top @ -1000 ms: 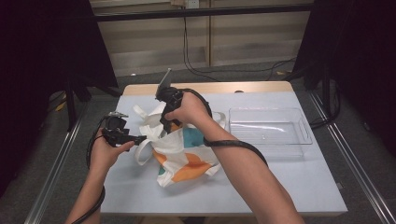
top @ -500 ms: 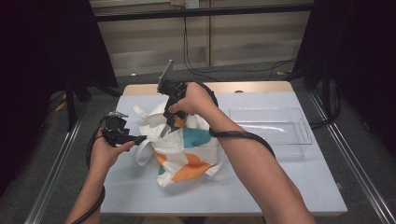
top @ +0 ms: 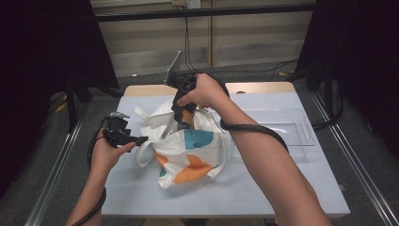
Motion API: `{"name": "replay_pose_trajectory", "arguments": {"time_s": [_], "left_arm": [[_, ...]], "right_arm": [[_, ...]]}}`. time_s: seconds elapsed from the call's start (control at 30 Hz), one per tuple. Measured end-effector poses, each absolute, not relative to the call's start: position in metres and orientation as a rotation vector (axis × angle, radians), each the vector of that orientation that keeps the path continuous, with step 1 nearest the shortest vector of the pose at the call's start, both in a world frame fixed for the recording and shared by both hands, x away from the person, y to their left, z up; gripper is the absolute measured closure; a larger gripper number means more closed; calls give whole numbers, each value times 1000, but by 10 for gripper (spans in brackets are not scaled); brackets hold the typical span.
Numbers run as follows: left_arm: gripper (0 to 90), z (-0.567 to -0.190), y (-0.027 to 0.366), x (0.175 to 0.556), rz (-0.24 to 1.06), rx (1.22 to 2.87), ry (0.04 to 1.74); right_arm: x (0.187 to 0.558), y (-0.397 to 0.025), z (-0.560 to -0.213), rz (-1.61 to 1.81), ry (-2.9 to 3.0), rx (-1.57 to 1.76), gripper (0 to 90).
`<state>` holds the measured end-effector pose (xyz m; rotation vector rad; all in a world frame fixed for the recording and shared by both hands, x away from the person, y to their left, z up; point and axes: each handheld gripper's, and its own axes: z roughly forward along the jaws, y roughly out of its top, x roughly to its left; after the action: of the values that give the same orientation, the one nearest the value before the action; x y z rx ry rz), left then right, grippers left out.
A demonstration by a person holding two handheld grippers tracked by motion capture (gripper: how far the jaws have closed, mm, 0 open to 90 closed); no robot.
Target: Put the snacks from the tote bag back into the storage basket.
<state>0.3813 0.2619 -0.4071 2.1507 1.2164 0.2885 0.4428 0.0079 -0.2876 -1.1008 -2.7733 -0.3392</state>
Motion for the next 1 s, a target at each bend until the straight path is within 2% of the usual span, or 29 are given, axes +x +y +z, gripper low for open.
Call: {"name": "replay_pose_trajectory", "arguments": {"time_s": [0.6, 1.0], "left_arm": [[145, -391, 269, 380, 312, 2123, 1205], [93, -389, 275, 378, 279, 2134, 1252]], "right_arm": [[445, -12, -270, -343, -2762, -1125, 307], [447, -15, -266, -341, -2763, -1129, 307]]}}
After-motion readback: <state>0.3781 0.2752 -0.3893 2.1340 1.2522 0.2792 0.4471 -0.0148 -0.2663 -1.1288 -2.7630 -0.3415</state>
